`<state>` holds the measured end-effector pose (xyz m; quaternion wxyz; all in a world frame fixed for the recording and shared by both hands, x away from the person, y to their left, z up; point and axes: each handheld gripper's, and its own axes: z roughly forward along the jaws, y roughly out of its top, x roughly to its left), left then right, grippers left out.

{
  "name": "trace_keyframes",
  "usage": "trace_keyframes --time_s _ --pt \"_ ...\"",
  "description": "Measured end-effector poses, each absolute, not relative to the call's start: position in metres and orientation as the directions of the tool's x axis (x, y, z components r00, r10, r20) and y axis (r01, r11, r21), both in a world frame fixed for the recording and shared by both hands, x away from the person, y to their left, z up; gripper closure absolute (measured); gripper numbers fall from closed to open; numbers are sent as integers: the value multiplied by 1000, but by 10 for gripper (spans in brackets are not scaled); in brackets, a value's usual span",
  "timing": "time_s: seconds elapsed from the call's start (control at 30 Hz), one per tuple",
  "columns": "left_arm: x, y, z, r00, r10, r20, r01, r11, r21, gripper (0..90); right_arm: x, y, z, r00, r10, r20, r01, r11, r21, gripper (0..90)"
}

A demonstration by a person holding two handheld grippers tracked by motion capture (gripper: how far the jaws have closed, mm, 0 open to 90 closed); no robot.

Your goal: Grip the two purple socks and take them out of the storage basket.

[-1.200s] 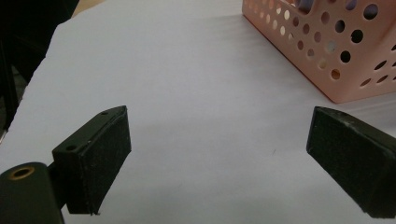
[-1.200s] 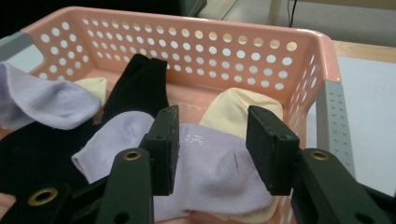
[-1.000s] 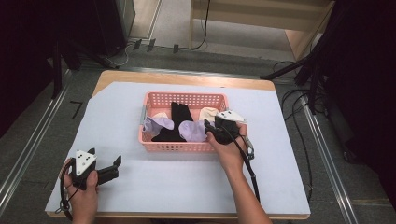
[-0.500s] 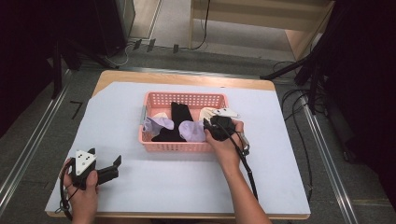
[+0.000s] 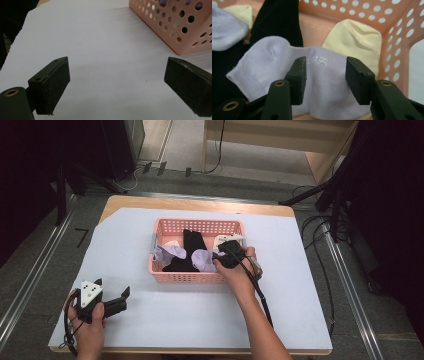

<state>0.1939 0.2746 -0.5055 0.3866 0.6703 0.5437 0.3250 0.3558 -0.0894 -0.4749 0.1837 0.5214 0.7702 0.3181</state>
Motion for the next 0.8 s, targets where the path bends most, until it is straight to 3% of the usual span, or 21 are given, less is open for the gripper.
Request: trace_keyframes --time_s 0.33,0.43,0.47,0.5,0.53,0.6,0.8 --pt "194 275 -506 195 981 10 477 -104 872 73 361 -81 -478 -408 912 -50 743 363 562 549" --pt "194 275 -505 198 980 8 477 -104 873 73 363 -78 -480 -417 905 -86 764 400 506 696" --pt "194 275 -505 198 980 8 477 -104 873 73 363 -79 -480 -411 909 -75 767 389 511 761" --pt "194 275 -506 197 980 6 477 -102 873 73 363 -79 -480 -411 909 -75 767 389 511 761" --pt "194 276 -505 198 980 3 480 -99 872 73 363 -81 -479 -401 914 -55 770 369 520 840" --pt "194 276 -505 199 980 2 478 -99 873 73 363 -83 -479 -399 916 -48 765 361 534 855" --pt "194 276 -505 200 980 -1 482 -97 871 72 357 -99 -471 -380 917 124 691 192 697 874"
